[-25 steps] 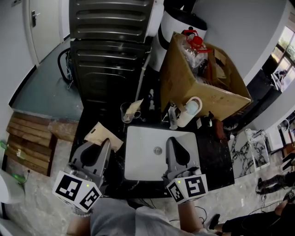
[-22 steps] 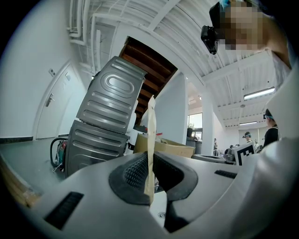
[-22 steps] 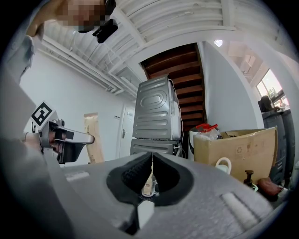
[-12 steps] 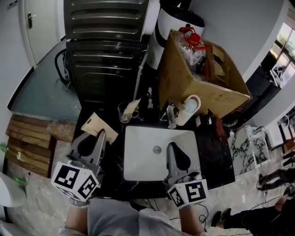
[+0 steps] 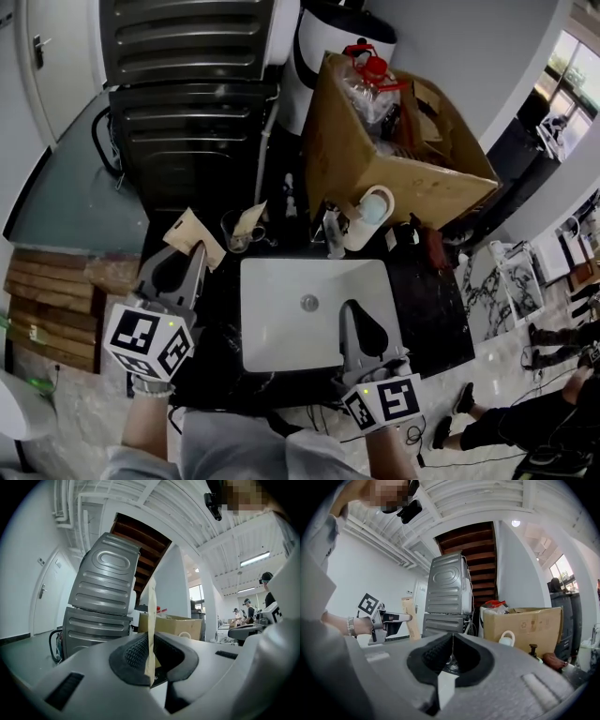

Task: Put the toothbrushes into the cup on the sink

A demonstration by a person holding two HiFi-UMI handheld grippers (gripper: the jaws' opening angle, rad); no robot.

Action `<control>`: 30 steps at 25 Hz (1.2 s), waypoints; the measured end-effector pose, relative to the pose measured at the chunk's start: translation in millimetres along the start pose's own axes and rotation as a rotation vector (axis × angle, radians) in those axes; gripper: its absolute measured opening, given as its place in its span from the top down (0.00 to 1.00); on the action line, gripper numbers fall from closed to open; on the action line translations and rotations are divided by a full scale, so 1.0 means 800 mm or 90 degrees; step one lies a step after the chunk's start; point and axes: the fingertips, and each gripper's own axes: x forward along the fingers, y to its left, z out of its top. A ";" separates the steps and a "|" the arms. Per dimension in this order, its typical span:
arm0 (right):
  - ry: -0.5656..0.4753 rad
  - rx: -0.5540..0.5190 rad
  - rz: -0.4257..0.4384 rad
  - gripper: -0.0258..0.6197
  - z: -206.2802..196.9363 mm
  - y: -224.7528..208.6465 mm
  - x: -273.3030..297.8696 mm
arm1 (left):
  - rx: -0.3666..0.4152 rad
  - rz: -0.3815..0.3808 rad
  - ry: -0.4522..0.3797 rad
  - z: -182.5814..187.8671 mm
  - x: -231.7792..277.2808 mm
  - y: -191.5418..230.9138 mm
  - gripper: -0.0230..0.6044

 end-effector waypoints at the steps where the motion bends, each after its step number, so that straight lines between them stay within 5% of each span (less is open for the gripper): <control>1: 0.001 0.001 -0.003 0.96 -0.001 -0.002 -0.001 | 0.002 -0.002 -0.001 0.000 0.007 0.002 0.92; 14: 0.016 0.010 -0.040 0.96 -0.009 -0.023 -0.017 | 0.006 0.006 -0.013 -0.003 0.092 0.048 0.92; 30: 0.041 0.022 -0.078 0.96 -0.027 -0.045 -0.027 | -0.027 0.019 0.016 -0.067 0.162 0.075 0.92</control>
